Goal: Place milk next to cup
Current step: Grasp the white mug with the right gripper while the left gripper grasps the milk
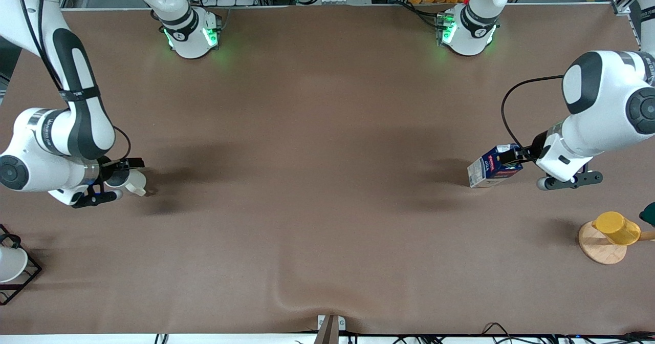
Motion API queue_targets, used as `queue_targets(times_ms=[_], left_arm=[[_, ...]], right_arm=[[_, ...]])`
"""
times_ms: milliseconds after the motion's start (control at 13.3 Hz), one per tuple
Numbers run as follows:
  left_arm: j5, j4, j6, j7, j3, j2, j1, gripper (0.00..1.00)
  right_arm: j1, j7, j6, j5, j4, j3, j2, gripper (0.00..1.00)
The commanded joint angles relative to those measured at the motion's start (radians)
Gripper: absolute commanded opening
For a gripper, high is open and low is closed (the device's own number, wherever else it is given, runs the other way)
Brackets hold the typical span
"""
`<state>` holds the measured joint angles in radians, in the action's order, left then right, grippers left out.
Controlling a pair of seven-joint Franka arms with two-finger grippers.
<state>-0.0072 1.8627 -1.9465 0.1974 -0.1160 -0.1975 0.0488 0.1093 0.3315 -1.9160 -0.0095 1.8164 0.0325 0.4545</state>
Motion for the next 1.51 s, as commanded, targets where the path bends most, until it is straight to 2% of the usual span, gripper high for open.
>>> queue_targets(times_ms=[0, 302, 377, 452, 528, 905, 1131, 1206, 1357, 1432], left_arm=[[0.021, 0.036, -0.051, -0.012, -0.002, 0.003, 0.002, 1.00], [0.023, 0.050, -0.072, -0.012, -0.002, -0.020, 0.005, 1.00], [0.023, 0.056, -0.078, -0.012, -0.002, -0.022, 0.005, 1.00], [0.023, 0.061, -0.083, -0.012, -0.002, -0.025, 0.005, 1.00], [0.023, 0.067, -0.089, -0.012, -0.002, -0.026, 0.005, 1.00], [0.023, 0.082, -0.095, -0.012, 0.001, -0.039, 0.006, 1.00], [0.024, 0.089, -0.095, -0.012, 0.001, -0.040, 0.017, 1.00], [0.024, 0.090, -0.095, -0.012, 0.001, -0.040, 0.019, 1.00], [0.024, 0.095, -0.095, -0.012, 0.001, -0.042, 0.019, 1.00], [0.024, 0.096, -0.095, -0.012, 0.001, -0.043, 0.019, 0.94]], right_arm=[[0.006, 0.011, -0.034, -0.017, 0.011, -0.003, 0.012, 1.00], [0.019, 0.024, -0.086, -0.015, 0.011, -0.003, 0.062, 1.00], [0.020, 0.046, -0.083, -0.015, 0.011, -0.003, 0.062, 0.54], [0.020, 0.047, -0.084, -0.014, 0.011, -0.003, 0.062, 0.13], [0.021, 0.049, -0.086, -0.014, 0.009, -0.003, 0.062, 0.00], [0.024, 0.049, -0.083, -0.010, 0.000, -0.005, 0.059, 0.00], [0.000, 0.043, -0.048, -0.003, -0.041, -0.011, 0.052, 0.00], [-0.023, 0.038, 0.009, 0.014, -0.081, -0.017, 0.050, 0.00], [-0.065, 0.038, 0.130, 0.118, -0.170, -0.016, 0.053, 0.00], [-0.097, 0.038, 0.149, 0.162, -0.184, -0.017, 0.053, 0.00]])
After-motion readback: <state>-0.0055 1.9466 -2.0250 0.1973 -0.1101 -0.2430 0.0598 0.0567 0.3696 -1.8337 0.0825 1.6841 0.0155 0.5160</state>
